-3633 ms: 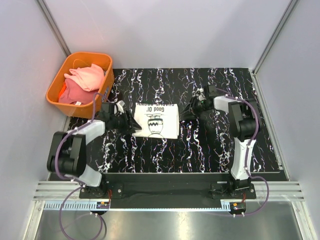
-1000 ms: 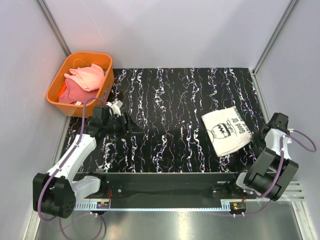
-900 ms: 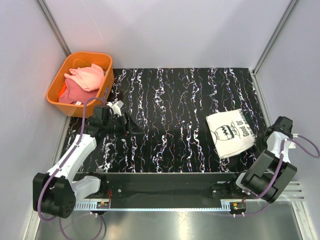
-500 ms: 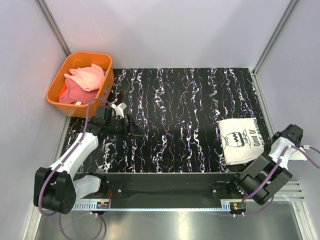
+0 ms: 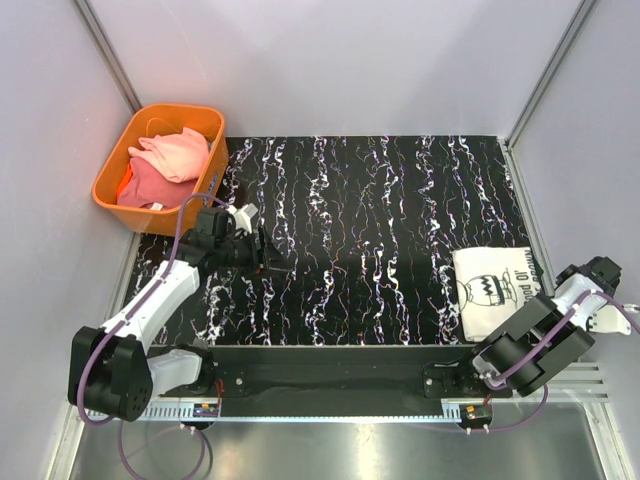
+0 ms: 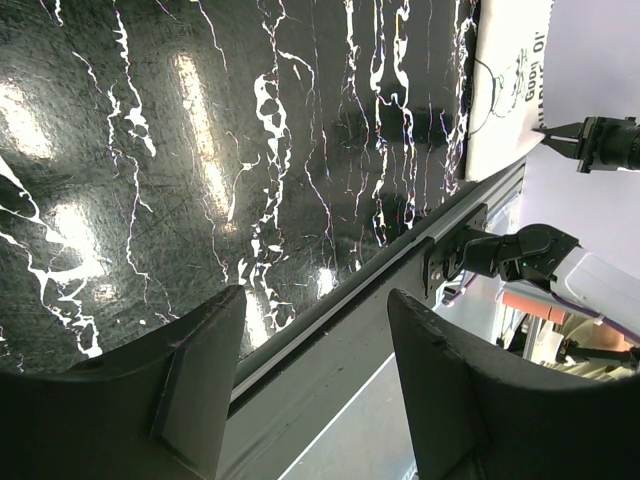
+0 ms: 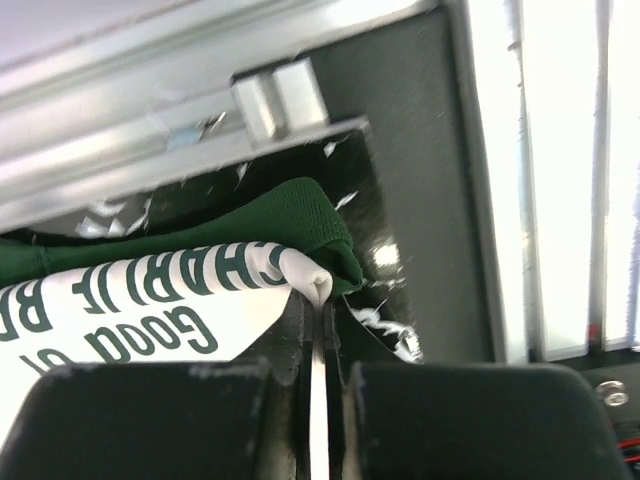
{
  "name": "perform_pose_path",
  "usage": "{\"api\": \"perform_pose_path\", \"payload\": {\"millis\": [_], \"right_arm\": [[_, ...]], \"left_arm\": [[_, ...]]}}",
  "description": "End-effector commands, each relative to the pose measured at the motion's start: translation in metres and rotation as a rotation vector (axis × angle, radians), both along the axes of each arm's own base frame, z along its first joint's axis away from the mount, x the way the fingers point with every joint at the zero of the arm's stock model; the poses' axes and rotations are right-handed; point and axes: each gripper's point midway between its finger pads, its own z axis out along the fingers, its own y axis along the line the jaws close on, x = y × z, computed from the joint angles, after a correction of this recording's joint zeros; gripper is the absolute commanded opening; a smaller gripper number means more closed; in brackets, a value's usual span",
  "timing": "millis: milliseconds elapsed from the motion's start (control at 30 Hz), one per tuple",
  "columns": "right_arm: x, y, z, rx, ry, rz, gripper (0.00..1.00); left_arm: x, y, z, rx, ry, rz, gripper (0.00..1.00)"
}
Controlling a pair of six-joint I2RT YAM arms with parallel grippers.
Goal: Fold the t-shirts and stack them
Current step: Neatly place the folded tshirt to the corner, then reset both grippers
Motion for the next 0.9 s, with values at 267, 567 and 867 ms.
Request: {"api": "perform_pose_path", "payload": {"millis": [267, 567, 867], "right_arm": [[-0.032, -0.021, 0.010, -0.076, 0.160, -0.048, 0.03], [-0.008, -0.031, 0.058, -0.130, 0.132, 0.101, 0.58], [0.087, 0.090, 0.118, -0.174, -0.189, 0.577, 0.60]], "left_arm": [[0.007, -0.008, 0.018, -0.035, -0.062, -0.048, 0.63], [-0.004, -0.015, 0.019, -0.044, -0.065, -0.084, 0.63], [-0.029, -0.027, 0.019, -0.059, -0.089, -0.137, 0.64]]}}
